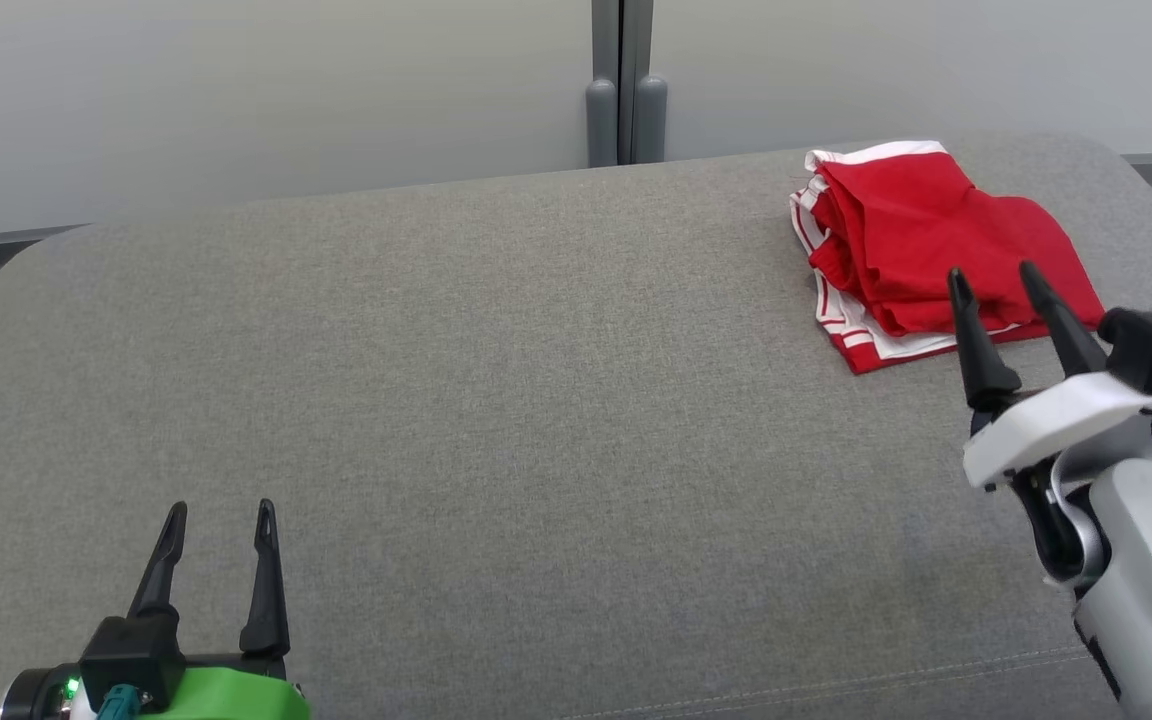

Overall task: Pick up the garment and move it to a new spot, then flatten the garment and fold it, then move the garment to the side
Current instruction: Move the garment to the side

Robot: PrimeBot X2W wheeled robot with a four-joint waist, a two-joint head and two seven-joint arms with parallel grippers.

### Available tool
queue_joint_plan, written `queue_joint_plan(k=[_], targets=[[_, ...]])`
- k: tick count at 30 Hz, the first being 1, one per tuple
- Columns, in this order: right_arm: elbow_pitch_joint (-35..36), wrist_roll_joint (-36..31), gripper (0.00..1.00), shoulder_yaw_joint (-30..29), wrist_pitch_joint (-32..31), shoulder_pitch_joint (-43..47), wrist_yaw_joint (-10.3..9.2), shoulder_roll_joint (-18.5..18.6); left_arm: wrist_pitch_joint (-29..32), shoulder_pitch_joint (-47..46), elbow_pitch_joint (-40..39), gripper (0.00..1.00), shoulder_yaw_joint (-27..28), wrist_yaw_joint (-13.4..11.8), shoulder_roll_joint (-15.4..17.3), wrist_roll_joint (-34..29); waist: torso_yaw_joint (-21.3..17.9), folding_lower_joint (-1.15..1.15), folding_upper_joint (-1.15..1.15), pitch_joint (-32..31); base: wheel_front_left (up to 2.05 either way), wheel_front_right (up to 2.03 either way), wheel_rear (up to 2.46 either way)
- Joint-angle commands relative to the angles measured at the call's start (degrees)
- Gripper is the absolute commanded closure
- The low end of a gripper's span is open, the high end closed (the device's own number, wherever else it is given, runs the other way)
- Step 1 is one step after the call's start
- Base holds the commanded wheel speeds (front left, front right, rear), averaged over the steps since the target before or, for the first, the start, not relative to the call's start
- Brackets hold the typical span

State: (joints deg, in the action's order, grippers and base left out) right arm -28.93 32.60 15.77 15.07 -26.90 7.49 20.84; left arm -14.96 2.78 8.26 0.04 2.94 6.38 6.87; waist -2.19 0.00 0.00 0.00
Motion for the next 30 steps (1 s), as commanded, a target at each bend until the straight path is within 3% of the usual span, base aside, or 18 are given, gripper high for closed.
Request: queue_joint_plan(k=[1,7,15,21,30], targets=[[0.9,-1.5,0.0,-0.6,0.2,2.0,-0.01,-0.6,-0.2,0.5,0.0,0.0,0.2,-0.4,0.4,0.2,-0.2,0.0,0.0,-0.3,0.0,0.0,0.0],[8.7,-8.4,0.0,-7.0,0.2,11.6,-0.01,-5.5,-0.2,0.9,0.3,0.0,0.2,-0.5,0.5,0.7,0.1,0.0,0.0,-1.2,0.0,0.0,0.0],[15.7,-15.0,0.0,-10.2,0.2,20.1,-0.01,-12.3,-0.2,2.0,0.6,0.0,0.8,-0.8,0.7,1.6,-0.3,0.0,0.0,-2.3,0.0,0.0,0.0],[16.0,-20.4,0.0,-11.0,0.2,22.6,-0.01,-14.1,-0.2,2.8,1.7,0.0,1.4,-1.2,0.9,2.0,-0.3,0.0,0.0,-3.1,0.0,0.0,0.0],[14.2,-20.0,0.0,-13.1,0.2,23.1,-0.01,-14.2,-0.2,4.5,0.8,0.0,3.0,-0.8,1.6,3.2,0.2,0.0,0.0,-4.2,0.0,0.0,0.0]])
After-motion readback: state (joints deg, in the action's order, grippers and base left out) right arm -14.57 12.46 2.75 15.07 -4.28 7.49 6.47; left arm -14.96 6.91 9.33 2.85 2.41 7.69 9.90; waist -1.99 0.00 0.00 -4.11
